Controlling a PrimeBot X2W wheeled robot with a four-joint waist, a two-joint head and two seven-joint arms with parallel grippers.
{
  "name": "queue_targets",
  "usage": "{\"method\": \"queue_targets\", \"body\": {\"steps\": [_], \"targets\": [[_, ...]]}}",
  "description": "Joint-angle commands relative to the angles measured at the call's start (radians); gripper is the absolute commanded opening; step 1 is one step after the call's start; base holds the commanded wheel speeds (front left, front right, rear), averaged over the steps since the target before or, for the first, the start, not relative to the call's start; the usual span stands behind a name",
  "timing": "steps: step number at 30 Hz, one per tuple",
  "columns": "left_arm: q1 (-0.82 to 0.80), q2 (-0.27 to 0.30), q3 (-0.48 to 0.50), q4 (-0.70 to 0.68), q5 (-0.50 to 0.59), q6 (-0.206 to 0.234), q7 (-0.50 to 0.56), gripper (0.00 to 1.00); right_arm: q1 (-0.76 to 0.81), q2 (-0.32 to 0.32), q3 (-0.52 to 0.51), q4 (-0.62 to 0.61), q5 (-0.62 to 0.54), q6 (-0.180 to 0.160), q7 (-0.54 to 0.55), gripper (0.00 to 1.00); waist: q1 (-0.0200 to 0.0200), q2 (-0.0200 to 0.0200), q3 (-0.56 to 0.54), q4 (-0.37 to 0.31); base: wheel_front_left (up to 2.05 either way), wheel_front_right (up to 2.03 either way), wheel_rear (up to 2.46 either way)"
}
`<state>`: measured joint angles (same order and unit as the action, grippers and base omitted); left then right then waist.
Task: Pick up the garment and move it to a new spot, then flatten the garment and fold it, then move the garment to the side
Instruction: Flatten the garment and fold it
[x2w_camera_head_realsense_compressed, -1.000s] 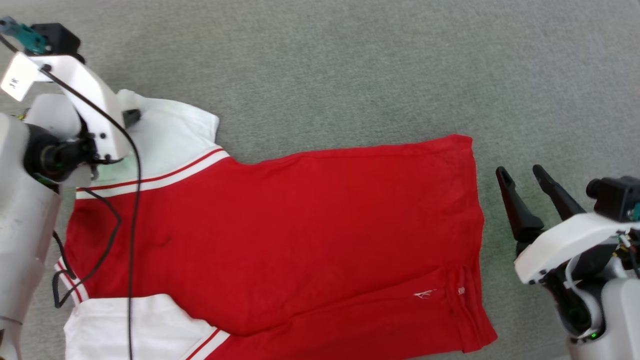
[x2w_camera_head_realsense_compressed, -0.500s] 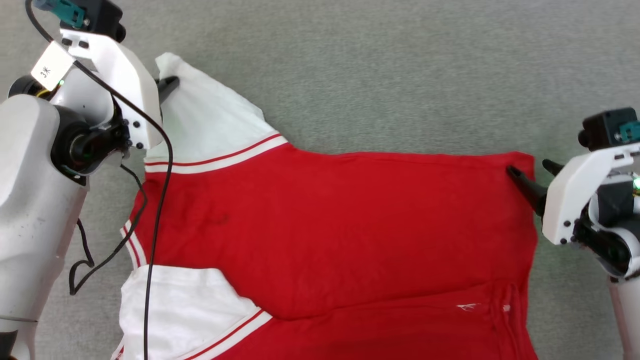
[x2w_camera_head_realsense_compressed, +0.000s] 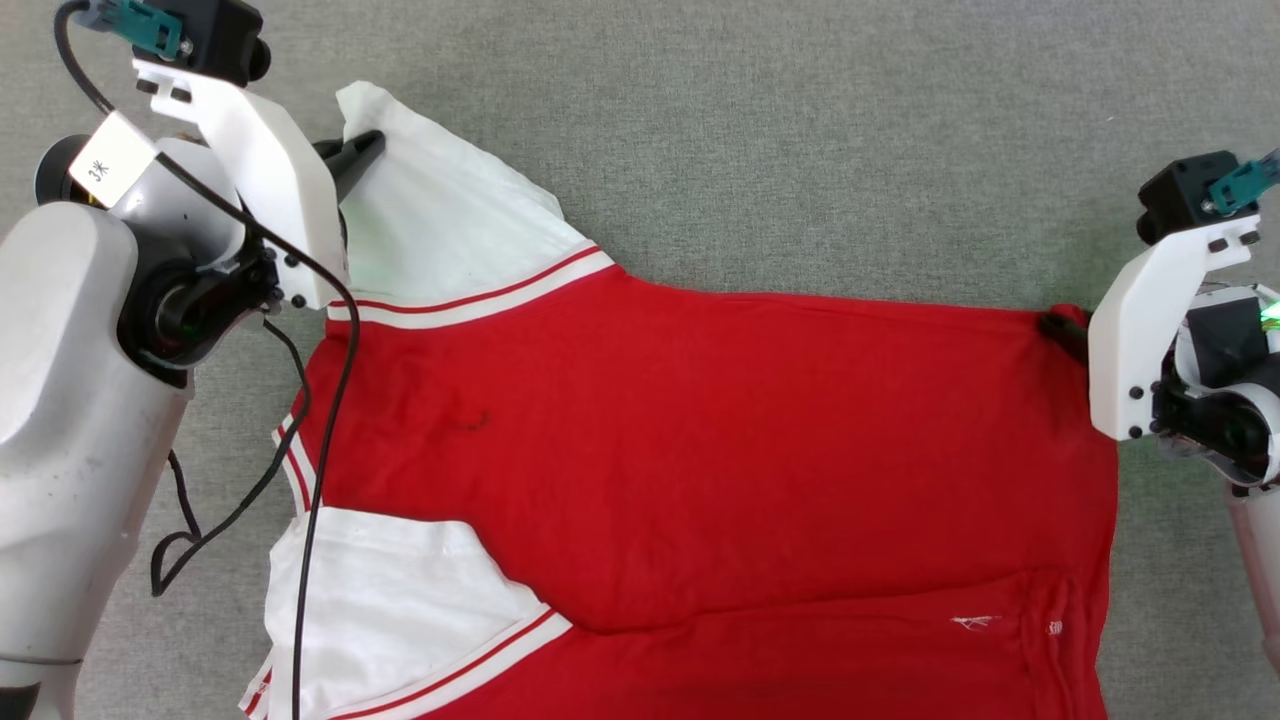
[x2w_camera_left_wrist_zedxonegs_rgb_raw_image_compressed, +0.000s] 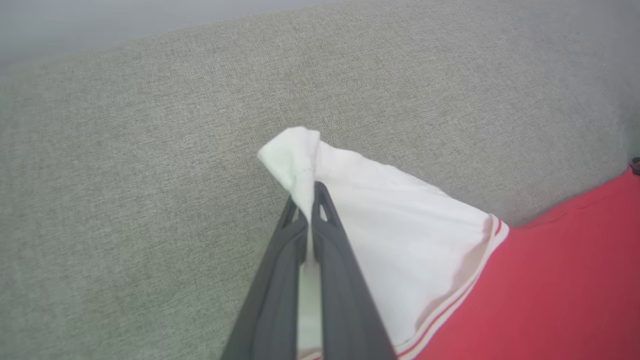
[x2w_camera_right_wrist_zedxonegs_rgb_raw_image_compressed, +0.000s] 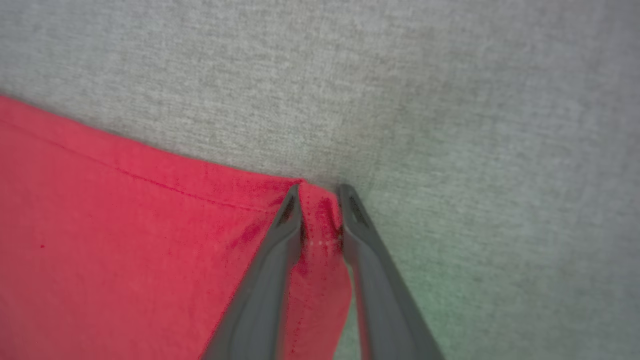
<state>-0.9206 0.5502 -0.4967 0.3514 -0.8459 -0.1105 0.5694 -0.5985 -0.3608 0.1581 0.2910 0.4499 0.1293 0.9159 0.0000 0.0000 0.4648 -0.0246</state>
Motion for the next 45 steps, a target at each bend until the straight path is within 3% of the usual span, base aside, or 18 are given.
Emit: {"method": "queue_targets", "body": {"steps": [1,4,11,22,29,38,39,40,41,42,45], "targets": [[0.018,0.004,0.006,-0.002,0.007,-0.001,-0.024,0.00,0.042,0.017,0.025,0.042,0.009,0.001,0.009,0.00,0.0000,0.0000,-0.011,0.001,0.00,0.00,0.00],[0.053,0.013,0.020,0.001,0.004,0.001,-0.077,0.00,0.022,0.006,-0.026,-0.026,-0.002,0.001,-0.052,0.00,0.0000,0.0000,-0.057,0.006,0.00,0.00,0.00],[0.149,0.026,0.041,-0.030,-0.018,0.020,-0.129,0.00,0.093,0.019,-0.097,-0.111,-0.014,0.001,-0.083,0.00,0.0000,0.0000,-0.132,0.020,0.00,0.00,0.00],[0.525,0.056,0.061,-0.200,-0.050,0.137,-0.228,0.00,0.375,0.086,-0.192,-0.236,-0.030,0.001,-0.129,0.00,0.0000,0.0000,-0.270,0.055,0.00,0.00,0.00],[0.764,0.047,0.060,-0.270,-0.091,0.209,-0.263,0.00,0.534,0.138,-0.251,-0.260,-0.022,0.001,-0.160,0.00,0.0000,0.0000,-0.325,0.074,0.00,0.00,0.00],[0.904,-0.005,0.042,-0.261,-0.145,0.226,-0.289,0.00,0.696,0.219,-0.314,-0.258,-0.019,0.001,-0.189,0.00,0.0000,0.0000,-0.369,0.091,0.00,0.00,0.00],[0.914,-0.015,0.037,-0.250,-0.151,0.220,-0.293,0.00,0.709,0.231,-0.314,-0.258,-0.018,0.001,-0.196,0.21,0.0000,0.0000,-0.371,0.091,0.00,0.00,0.00],[0.916,-0.024,0.034,-0.240,-0.147,0.216,-0.307,0.11,0.717,0.239,-0.318,-0.261,-0.019,0.001,-0.208,0.72,0.0000,0.0000,-0.371,0.091,0.00,0.00,0.00],[0.912,-0.034,0.037,-0.232,-0.143,0.215,-0.323,0.65,0.724,0.246,-0.319,-0.259,-0.016,0.001,-0.216,1.00,0.0000,0.0000,-0.372,0.091,0.00,0.00,0.00],[0.910,-0.043,0.034,-0.221,-0.141,0.209,-0.335,1.00,0.734,0.252,-0.316,-0.258,-0.015,0.001,-0.230,1.00,0.0000,0.0000,-0.374,0.090,0.00,0.00,0.00],[0.895,-0.057,0.034,-0.197,-0.115,0.194,-0.392,1.00,0.753,0.265,-0.322,-0.269,-0.021,0.001,-0.301,1.00,0.0000,0.0000,-0.385,0.088,0.00,0.00,0.00]]}}
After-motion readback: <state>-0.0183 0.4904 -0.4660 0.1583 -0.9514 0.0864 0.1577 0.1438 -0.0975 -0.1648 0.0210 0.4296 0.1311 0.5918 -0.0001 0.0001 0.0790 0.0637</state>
